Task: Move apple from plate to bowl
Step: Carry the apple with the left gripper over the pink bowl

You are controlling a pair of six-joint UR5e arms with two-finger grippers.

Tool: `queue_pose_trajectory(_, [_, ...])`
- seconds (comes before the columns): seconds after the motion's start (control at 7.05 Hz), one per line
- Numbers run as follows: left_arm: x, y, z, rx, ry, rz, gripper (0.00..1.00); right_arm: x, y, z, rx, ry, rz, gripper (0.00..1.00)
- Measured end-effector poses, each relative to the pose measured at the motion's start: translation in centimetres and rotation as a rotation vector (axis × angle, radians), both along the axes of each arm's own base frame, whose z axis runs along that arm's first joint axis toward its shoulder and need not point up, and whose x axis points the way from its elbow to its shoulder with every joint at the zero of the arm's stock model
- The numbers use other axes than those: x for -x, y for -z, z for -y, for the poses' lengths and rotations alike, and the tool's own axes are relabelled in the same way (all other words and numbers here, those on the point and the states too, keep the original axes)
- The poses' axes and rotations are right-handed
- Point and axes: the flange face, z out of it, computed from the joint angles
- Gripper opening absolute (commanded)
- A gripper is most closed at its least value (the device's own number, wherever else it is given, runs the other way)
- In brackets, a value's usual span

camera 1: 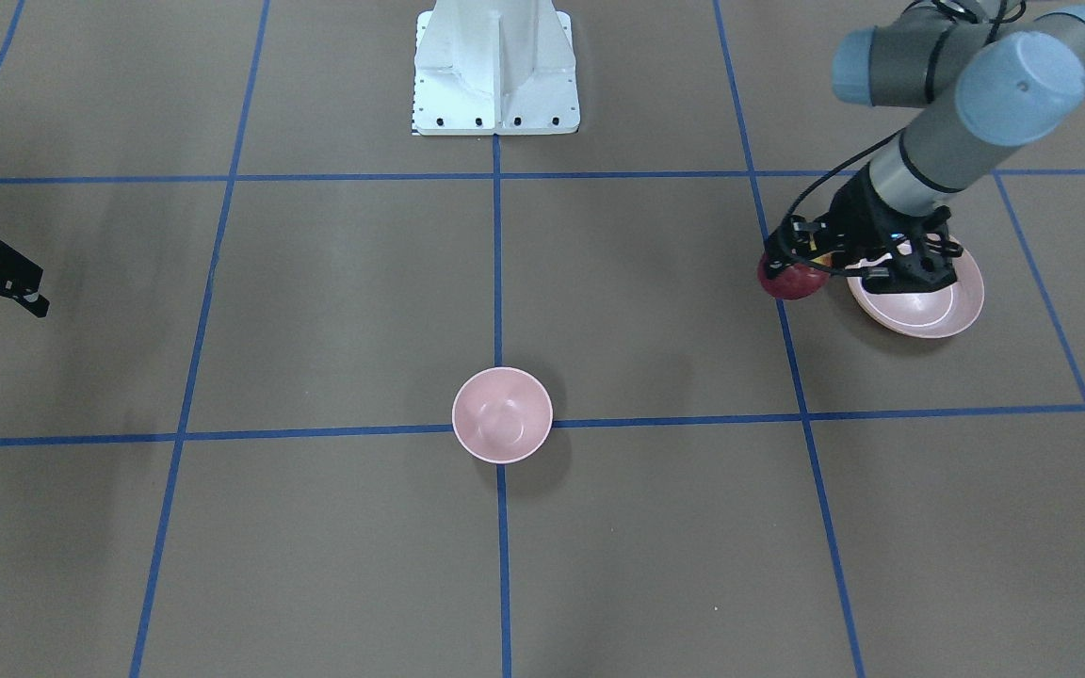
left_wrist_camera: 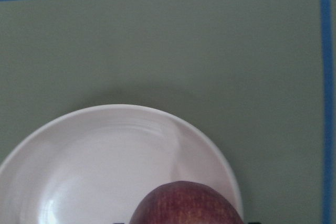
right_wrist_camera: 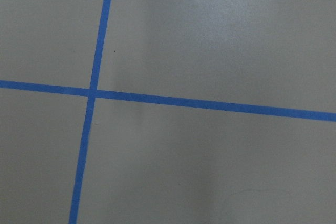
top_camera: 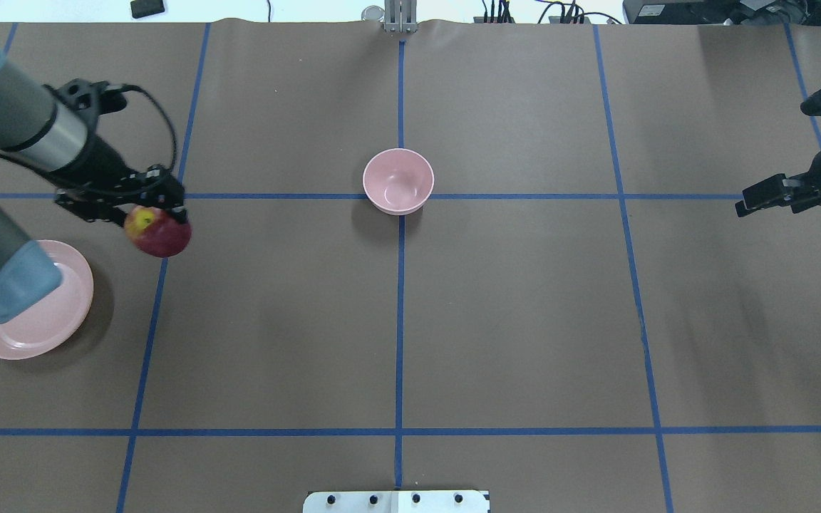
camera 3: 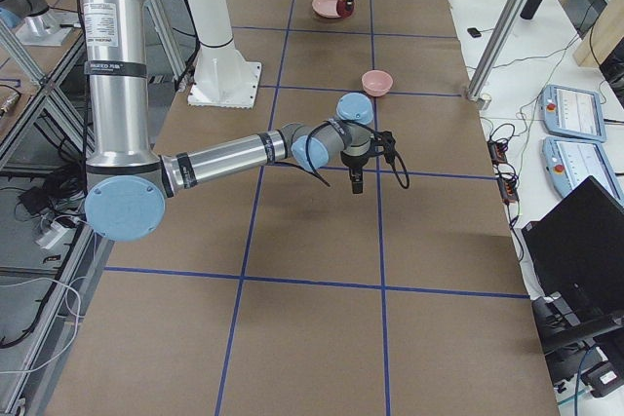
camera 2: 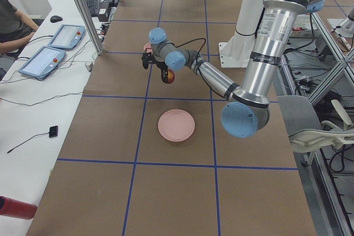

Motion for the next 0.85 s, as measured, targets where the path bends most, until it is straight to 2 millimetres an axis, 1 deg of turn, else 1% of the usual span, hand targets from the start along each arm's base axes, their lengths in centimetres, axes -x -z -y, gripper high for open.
queue_pose_trajectory(0.14, [-4.2,5.6,1.1,0.038,0.032,0.000,0.00,-0.2,-0.2,-0.3,-0.003,0.003,-0.002,1.00])
queue_pose_trajectory(0.28, [-9.4,10.5,2.7,0.071,0.069,0.011,0.00,-0.3,-0.2,-0.5,-0.003,0.005,-0.004,1.00])
queue_pose_trajectory(0.43, [-14.0,14.4,4.3,0.089,0.098,0.030,0.00,-0.2,-0.2,-0.5,0.004,0.013,0.006,1.00])
queue_pose_trajectory(0.57, [-17.8,16.8,5.4,0.090,0.118,0.044,0.00,-0.6,0.0,-0.7,0.018,0.022,0.034,1.00])
queue_pose_trajectory(0.71, [-20.8,17.6,6.5,0.077,0.138,0.038,0.00,-1.8,0.4,-0.7,0.040,0.026,0.080,1.00])
queue_pose_trajectory(0.85, [-23.1,17.9,7.7,0.065,0.157,0.032,0.00,-2.6,0.6,-0.7,0.062,0.032,0.118,1.00])
